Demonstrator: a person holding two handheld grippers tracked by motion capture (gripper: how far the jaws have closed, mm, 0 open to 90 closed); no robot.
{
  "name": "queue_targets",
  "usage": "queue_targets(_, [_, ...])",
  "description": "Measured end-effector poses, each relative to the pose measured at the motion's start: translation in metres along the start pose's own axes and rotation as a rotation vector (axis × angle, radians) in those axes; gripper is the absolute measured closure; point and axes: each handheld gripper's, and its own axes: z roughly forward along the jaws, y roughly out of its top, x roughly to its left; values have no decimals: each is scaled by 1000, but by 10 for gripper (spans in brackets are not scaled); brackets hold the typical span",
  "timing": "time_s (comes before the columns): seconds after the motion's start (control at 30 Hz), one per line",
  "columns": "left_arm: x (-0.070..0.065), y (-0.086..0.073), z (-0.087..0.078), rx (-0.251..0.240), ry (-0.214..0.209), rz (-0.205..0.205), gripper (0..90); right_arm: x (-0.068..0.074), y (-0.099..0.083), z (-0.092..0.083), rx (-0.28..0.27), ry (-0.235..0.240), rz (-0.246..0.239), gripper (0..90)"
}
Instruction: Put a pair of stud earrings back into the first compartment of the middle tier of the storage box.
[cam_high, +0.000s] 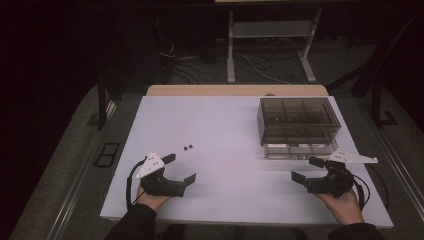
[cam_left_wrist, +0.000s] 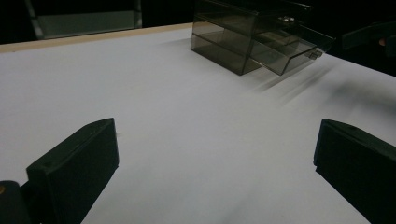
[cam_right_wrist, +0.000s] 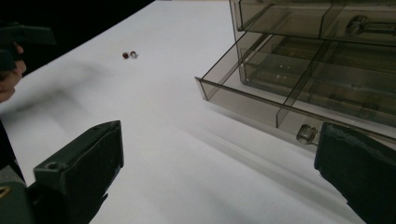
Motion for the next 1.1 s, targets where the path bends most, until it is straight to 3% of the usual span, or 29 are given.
queue_targets(0.23, [0,0,-2,-4,-9,-18,0,3,0,2,17,18,-16,7])
queue_targets(0.9, [-2,2,-2,-3,-38,-13,0,3,-1,0,33,30,-25,7])
queue_targets(1.1, [-4,8,-3,30,-57,-7,0,3,0,1,35,32,-26,6])
